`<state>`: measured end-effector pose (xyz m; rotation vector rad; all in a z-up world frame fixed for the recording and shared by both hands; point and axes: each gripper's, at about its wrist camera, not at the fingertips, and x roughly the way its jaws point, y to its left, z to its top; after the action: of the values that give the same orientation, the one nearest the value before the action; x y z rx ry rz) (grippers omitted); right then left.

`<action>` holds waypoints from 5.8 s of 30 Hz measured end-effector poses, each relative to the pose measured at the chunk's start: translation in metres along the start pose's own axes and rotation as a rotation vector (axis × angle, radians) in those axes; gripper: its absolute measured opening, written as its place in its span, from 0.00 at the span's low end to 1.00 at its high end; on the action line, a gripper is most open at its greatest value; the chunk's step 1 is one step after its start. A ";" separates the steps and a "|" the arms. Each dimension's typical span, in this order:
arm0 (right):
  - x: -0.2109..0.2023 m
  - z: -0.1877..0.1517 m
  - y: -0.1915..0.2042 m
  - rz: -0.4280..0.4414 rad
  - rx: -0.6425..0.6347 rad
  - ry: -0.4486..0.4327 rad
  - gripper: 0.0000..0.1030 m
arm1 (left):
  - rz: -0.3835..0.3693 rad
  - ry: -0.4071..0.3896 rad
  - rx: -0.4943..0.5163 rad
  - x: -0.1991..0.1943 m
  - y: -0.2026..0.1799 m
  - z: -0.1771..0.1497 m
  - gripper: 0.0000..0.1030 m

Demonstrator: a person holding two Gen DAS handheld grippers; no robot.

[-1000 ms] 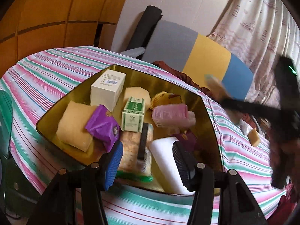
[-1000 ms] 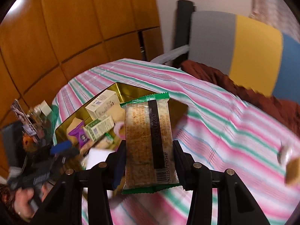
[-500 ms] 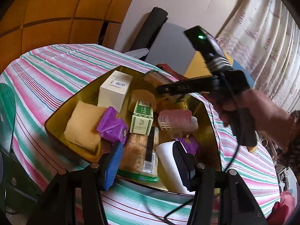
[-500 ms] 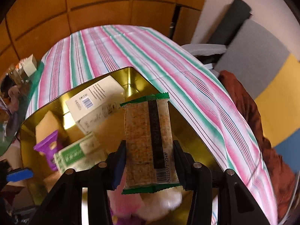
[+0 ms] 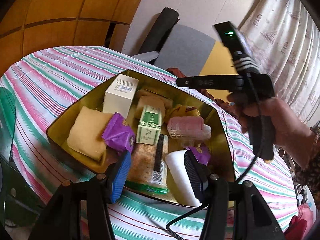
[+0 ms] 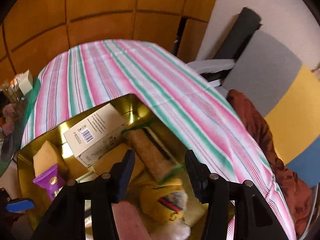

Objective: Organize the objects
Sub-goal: 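Carry the green box and cracker packet into the gold tray and release both, then move the right tool back and grasp the yellow sponge, then grasp the plastic-wrapped ball with the left tool while the right tool holds the sponge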

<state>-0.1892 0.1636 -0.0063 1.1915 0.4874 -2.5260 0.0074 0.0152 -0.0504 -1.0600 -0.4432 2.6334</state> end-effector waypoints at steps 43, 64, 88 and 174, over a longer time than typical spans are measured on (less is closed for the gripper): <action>-0.155 -0.343 -0.190 -0.468 0.776 0.045 0.81 | -0.194 0.154 0.360 0.006 -0.150 -0.048 0.54; -0.127 -0.357 -0.301 -0.582 0.809 -0.026 0.85 | -0.155 0.220 0.446 0.025 -0.182 -0.059 0.54; -0.172 -0.412 -0.277 -0.548 0.956 0.098 0.45 | -0.237 0.263 0.570 0.123 -0.310 -0.034 0.56; -0.172 -0.361 -0.203 -0.547 0.545 0.007 0.46 | -0.238 0.027 0.565 0.050 -0.253 -0.052 0.33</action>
<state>0.0775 0.5215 -0.0516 1.3910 0.1264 -3.2675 0.0421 0.2748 -0.0220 -0.7951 0.1718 2.3133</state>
